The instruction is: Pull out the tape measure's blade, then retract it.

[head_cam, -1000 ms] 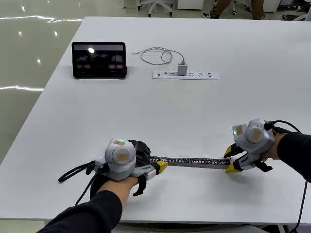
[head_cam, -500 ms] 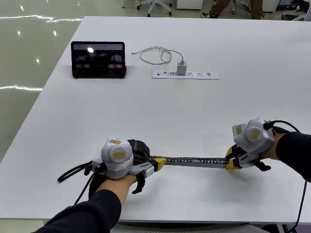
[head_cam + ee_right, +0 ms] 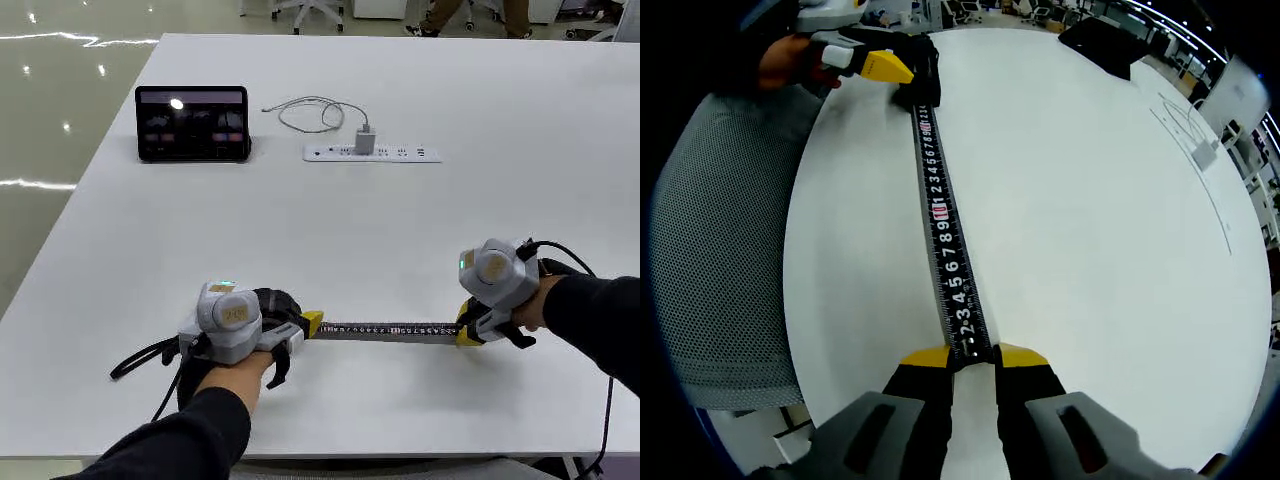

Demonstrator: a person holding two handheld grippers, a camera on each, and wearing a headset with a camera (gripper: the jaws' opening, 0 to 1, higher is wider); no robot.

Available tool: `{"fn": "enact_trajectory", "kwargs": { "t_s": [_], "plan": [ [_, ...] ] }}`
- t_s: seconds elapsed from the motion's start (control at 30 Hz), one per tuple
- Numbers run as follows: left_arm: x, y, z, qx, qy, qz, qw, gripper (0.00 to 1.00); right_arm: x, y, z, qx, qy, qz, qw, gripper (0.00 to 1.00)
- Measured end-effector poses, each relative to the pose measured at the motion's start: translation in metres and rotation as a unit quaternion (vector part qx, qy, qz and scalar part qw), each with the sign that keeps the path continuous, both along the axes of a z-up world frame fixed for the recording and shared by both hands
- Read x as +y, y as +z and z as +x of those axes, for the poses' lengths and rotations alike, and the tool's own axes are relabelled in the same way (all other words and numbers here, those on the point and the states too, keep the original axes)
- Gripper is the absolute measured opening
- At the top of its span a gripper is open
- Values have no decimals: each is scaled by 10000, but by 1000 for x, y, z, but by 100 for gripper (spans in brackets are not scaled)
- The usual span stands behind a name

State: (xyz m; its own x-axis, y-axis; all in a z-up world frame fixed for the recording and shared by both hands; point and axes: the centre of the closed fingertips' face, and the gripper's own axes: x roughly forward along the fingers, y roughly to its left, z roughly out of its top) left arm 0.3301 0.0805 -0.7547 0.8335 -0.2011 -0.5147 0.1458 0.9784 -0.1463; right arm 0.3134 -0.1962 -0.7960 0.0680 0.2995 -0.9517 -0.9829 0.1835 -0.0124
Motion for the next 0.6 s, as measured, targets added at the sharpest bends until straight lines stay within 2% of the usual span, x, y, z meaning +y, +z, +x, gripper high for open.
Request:
{"fn": "enact_trajectory", "kwargs": {
  "t_s": [0.07,0.13,0.17,0.2,0.3,0.33,0.43,0.6],
  "plan": [
    [2,-1,-3,143,65,-1,9999,91,-1,0,1,-32,50,-29,10000,11],
    [4,2,-2,124,130,-15,9998,84,-1,0,0,-102,232,-41,9997,11],
    [6,7,2,6,196,13,9998,84,-2,1,0,-81,186,-35,9998,11],
    [6,9,3,-32,197,11,9998,84,-1,0,0,-81,212,-32,9997,11],
    [3,9,4,16,194,-46,9998,79,-2,-1,2,-39,129,-58,9999,11],
    [3,7,4,57,223,-60,9997,78,-2,-1,1,68,-98,-71,9999,11],
    [2,4,3,87,195,19,9998,77,-1,-1,2,62,15,-179,9998,11],
    [-1,5,3,100,111,16,9999,64,-2,-1,1,78,40,-283,9996,11]
  ]
}}
